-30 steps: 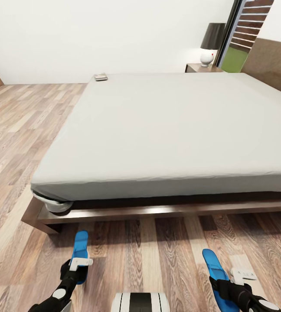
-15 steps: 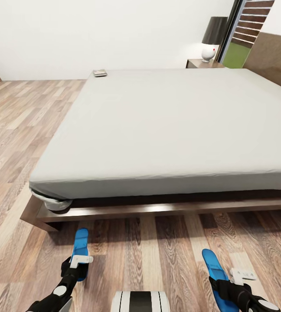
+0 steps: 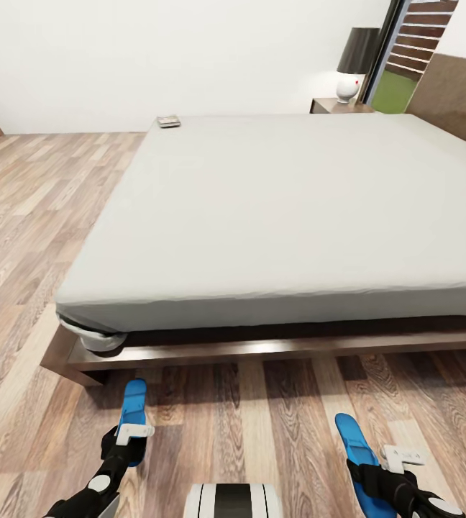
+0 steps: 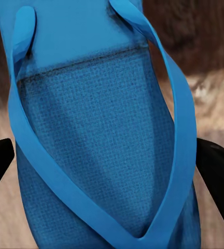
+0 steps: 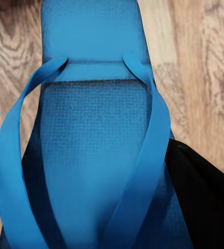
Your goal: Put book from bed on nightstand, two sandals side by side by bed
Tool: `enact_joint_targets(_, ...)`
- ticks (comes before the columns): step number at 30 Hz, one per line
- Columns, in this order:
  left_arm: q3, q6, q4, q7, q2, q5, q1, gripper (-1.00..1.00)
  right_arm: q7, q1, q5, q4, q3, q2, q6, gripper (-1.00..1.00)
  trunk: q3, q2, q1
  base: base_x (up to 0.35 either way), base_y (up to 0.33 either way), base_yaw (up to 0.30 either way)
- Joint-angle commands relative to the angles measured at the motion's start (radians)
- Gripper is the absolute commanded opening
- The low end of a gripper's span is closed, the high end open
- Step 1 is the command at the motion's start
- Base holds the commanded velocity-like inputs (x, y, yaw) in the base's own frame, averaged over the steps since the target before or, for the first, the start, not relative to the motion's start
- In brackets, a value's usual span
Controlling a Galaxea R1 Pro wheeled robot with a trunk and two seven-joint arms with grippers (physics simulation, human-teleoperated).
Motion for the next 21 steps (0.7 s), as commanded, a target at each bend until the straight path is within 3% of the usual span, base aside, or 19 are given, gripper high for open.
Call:
enact_joint_targets(1, -0.01, -0.002, 0.0, 0.006, 0.001, 0.006, 0.0, -1.0, 0.005, 0.0, 0.0, -0.002, -0.001, 0.0, 0.005, -1.0, -0.001, 0.0, 0.0, 0.13, 0.077, 0.0)
enact_joint_targets(14, -0.015, -0.004, -0.001, 0.007, 0.001, 0.006, 0.0, -1.0, 0.005, 0.0, 0.0, -0.002, 0.0, 0.001, 0.005, -1.0, -0.001, 0.0, 0.0, 0.035, 0.02, 0.0)
enact_joint_targets(21, -0.015, -0.004, -0.001, 0.007, 0.001, 0.006, 0.0, -1.0, 0.005, 0.0, 0.0, -0.001, 0.0, 0.001, 0.004, -1.0, -0.028, -0.002, 0.003, 0.001, 0.001, 0.0)
